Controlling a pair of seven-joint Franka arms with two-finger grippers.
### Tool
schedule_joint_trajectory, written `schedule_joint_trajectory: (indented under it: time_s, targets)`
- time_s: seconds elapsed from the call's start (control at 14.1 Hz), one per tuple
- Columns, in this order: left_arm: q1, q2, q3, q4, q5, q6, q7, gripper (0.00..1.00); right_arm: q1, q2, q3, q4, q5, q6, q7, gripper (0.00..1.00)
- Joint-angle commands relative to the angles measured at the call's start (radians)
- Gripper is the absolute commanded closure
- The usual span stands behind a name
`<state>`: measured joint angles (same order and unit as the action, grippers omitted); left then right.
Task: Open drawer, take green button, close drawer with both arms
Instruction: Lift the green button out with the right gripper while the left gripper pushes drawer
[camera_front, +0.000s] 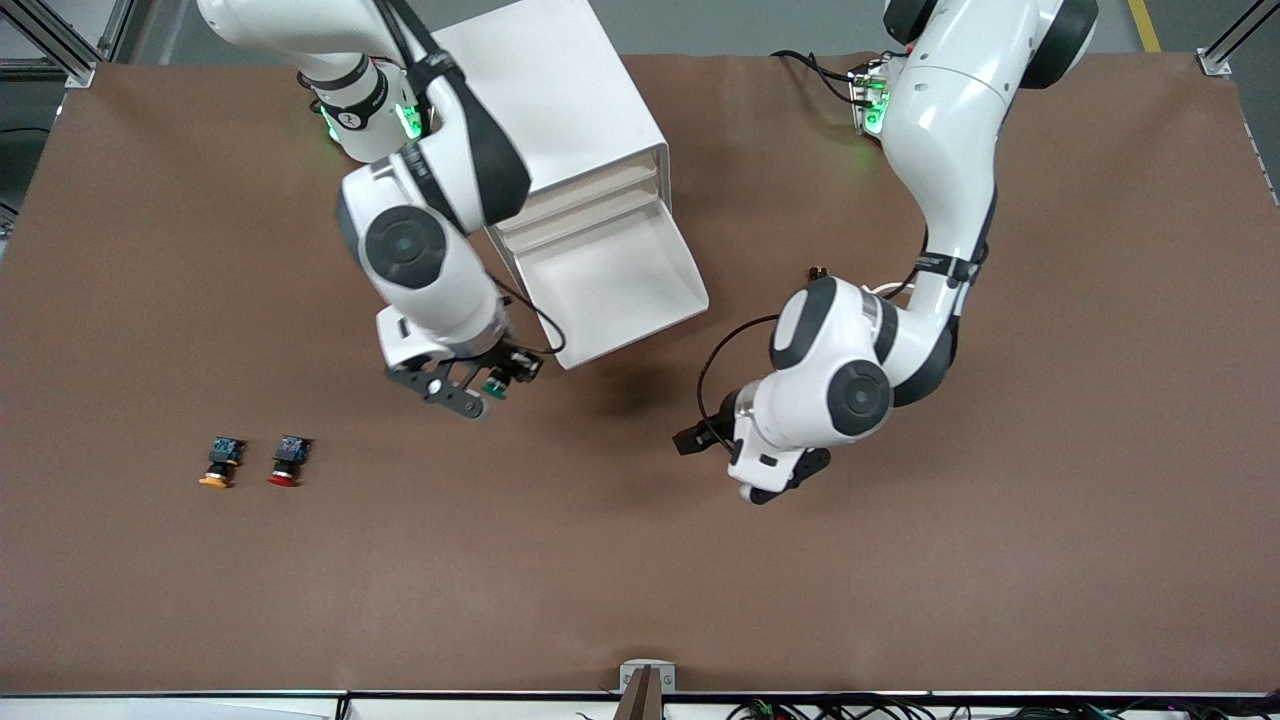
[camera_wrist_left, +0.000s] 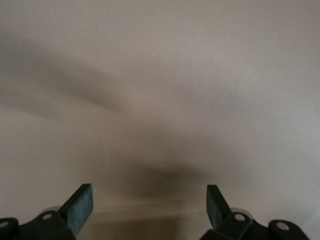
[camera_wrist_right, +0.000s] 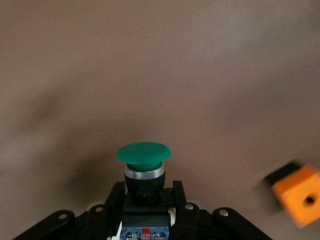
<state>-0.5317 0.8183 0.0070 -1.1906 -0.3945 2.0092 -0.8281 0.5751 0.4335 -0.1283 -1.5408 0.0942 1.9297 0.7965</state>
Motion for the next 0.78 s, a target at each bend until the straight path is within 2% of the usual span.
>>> schedule_joint_trajectory:
  time_s: [0.0, 0.21, 0.43, 0.71]
  targets:
    - [-0.037, -0.005, 0.019, -0.027, 0.057, 0.026, -0.092, 0.00, -0.099, -0.005, 0.018, -0.025, 0.007, 0.008, -0.199, 1.00]
    - [-0.085, -0.005, 0.018, -0.087, 0.167, 0.090, -0.210, 0.00, -0.188, -0.004, 0.018, -0.099, 0.007, 0.078, -0.389, 1.00]
    - [-0.122, -0.002, 0.019, -0.115, 0.187, 0.114, -0.287, 0.00, -0.253, 0.005, 0.018, -0.178, 0.007, 0.184, -0.512, 1.00]
    - [-0.184, -0.008, 0.019, -0.158, 0.273, 0.114, -0.410, 0.00, -0.323, 0.053, 0.019, -0.272, 0.009, 0.328, -0.625, 1.00]
